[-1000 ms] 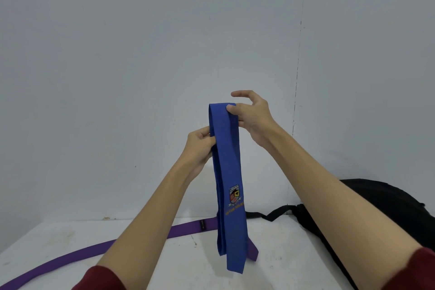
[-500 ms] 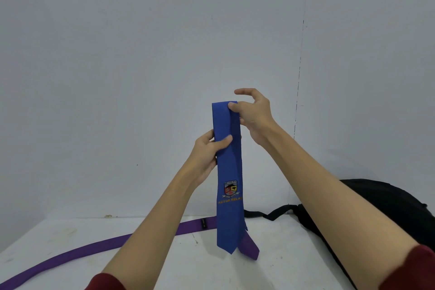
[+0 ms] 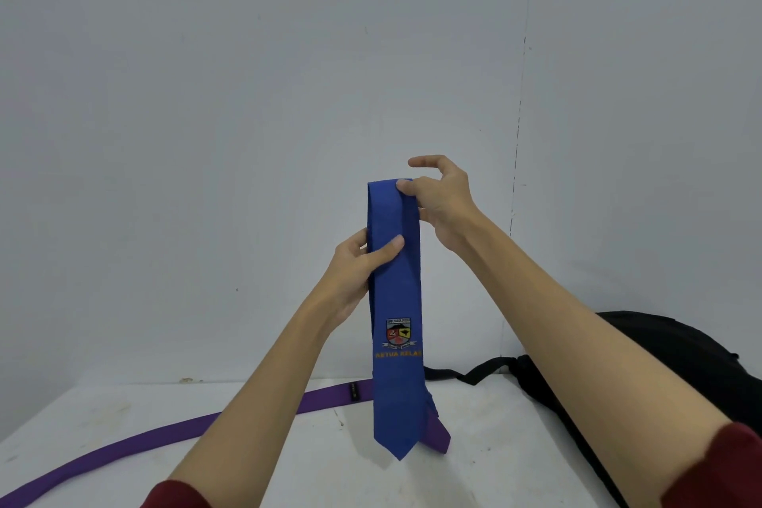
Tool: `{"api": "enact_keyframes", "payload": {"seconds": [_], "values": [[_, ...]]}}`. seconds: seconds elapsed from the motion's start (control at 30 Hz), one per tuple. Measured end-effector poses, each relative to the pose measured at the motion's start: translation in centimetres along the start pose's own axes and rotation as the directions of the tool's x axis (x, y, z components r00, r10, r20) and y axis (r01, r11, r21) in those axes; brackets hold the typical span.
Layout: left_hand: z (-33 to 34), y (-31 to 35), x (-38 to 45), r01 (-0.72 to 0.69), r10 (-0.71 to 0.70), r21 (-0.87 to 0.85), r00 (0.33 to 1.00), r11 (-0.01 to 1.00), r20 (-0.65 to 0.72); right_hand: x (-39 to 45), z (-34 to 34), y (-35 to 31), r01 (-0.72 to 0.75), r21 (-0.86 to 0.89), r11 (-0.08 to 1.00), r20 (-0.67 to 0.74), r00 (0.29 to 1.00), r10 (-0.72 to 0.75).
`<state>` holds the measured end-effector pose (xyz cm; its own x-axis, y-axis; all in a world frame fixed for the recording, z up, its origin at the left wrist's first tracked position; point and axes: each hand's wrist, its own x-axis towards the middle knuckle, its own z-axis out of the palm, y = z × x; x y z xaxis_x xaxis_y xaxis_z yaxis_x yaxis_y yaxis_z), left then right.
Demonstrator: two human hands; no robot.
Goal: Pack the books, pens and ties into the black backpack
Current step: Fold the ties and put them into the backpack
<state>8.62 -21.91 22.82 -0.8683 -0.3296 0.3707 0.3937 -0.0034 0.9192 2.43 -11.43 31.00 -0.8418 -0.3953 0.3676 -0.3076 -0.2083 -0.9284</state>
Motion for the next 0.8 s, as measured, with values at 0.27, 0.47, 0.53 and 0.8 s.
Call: {"api": "enact_keyframes", "payload": {"seconds": [0.27, 0.47, 0.53, 0.8], "values": [[-0.4, -0.5, 0.0, 0.044, -0.043, 0.028, 0.999, 0.999, -0.029, 0.0, -0.5, -0.6, -0.132, 0.064, 0.989, 0.066, 0.99, 0.128], [-0.4, -1.0, 0.1, -0.024, 0.08, 0.281, 0.979, 0.96, -0.188, 0.1, -0.7, -0.6, -0.152, 0.048, 0.987, 0.068, 0.987, 0.148], [-0.5, -1.1, 0.2, -0.052, 0.132, 0.324, 0.964, 0.944, -0.23, 0.1, -0.8, -0.6, -0.16, 0.028, 0.987, 0.088, 0.984, 0.157], [-1.0, -2.1, -0.2, 0.005, 0.055, 0.278, 0.977, 0.961, -0.207, 0.1, -1.1, -0.6, -0.135, 0.023, 0.991, 0.189, 0.973, 0.128]]}}
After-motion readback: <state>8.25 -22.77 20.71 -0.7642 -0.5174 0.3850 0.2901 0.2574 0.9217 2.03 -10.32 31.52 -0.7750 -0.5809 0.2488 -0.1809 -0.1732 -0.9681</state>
